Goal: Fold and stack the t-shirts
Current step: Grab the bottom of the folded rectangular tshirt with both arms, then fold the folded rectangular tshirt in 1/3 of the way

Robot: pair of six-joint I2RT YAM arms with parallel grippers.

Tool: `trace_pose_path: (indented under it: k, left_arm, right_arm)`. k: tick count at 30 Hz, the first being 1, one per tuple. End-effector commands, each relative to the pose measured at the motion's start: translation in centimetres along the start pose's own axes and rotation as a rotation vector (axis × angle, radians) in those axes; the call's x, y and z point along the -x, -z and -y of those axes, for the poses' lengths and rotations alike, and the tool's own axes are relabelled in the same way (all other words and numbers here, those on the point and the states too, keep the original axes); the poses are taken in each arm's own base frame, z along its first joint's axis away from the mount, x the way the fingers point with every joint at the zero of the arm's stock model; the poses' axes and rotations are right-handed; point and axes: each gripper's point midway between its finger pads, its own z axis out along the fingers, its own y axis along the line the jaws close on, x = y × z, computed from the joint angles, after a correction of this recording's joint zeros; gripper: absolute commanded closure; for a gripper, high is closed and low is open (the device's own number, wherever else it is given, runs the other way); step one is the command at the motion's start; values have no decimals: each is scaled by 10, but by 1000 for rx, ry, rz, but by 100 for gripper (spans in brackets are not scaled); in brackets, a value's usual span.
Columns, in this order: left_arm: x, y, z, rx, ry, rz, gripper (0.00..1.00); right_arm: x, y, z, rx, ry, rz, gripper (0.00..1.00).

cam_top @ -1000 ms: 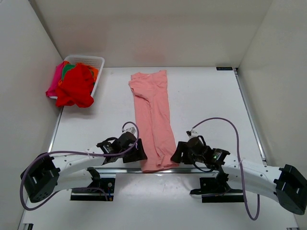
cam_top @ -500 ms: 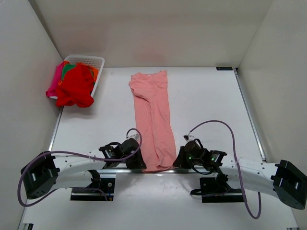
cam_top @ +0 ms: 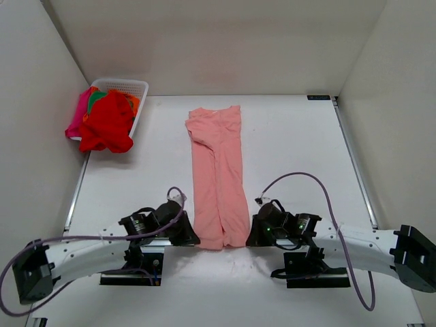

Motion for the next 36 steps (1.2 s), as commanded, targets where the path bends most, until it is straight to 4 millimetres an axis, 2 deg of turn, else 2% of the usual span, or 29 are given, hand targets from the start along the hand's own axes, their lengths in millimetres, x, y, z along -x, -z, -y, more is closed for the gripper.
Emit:
trace_pose_path:
  k: [1, 3, 5, 6, 7, 8, 9, 10, 11, 13, 14, 15, 16, 18, 19, 20, 22, 23, 25, 29, 30, 36]
  left_arm:
    - [17, 21, 1, -24, 78, 45, 99]
    - [45, 29, 1, -39, 138, 108, 98]
    - [66, 42, 15, -78, 120, 129, 97]
    - [75, 40, 10, -49, 138, 141, 97]
    - [86, 43, 16, -44, 116, 150, 97]
    - [97, 48, 23, -48, 83, 170, 97]
    - [102, 43, 23, -34, 85, 153, 96]
    - [115, 42, 28, -33, 74, 166, 96]
    - [121, 38, 32, -32, 66, 147, 95]
    - [147, 38, 38, -45, 70, 175, 94]
    - [157, 36, 42, -44, 59, 173, 95]
    - [174, 37, 45, -42, 54, 195, 93]
    - [182, 38, 46, -39, 53, 202, 92]
    - [205, 36, 50, -24, 31, 212, 91]
    - [212, 37, 50, -22, 35, 217, 90]
    - [223, 36, 48, -19, 37, 220, 90]
    - [234, 33, 47, -21, 33, 217, 88]
    - [244, 33, 44, -16, 38, 223, 88]
    - [255, 31, 44, -10, 27, 229, 88]
    - [273, 23, 36, 0, 43, 234, 87]
    - [277, 20, 33, -2, 44, 232, 87]
    - [300, 9, 24, 5, 54, 237, 83]
  right_arm:
    - [12, 15, -26, 76, 7, -31, 100]
    - [36, 22, -38, 109, 21, -3, 100]
    - [63, 27, -34, 100, 30, 18, 100]
    - [81, 32, -36, 102, 38, 46, 100]
    - [86, 31, -36, 101, 46, 31, 100]
    - [102, 35, -40, 120, 52, 40, 100]
    - [120, 39, -36, 118, 49, 69, 100]
    - [124, 38, -37, 128, 39, 51, 100]
    - [137, 38, -35, 131, 50, 63, 100]
    - [164, 43, -40, 144, 82, 94, 100]
    - [167, 37, -33, 125, 70, 71, 100]
    - [180, 38, -32, 119, 83, 78, 100]
    - [192, 41, -37, 134, 96, 102, 100]
    - [203, 34, -33, 151, 92, 88, 100]
    - [214, 39, -40, 168, 106, 108, 100]
    - [220, 33, -37, 165, 101, 105, 99]
    - [239, 34, -41, 170, 123, 129, 100]
    - [240, 26, -38, 162, 116, 109, 100]
    - [258, 25, -39, 171, 112, 127, 100]
    - [280, 19, -40, 175, 118, 139, 100]
    - [284, 16, -32, 162, 111, 135, 100]
    - [313, 12, -24, 159, 111, 160, 100]
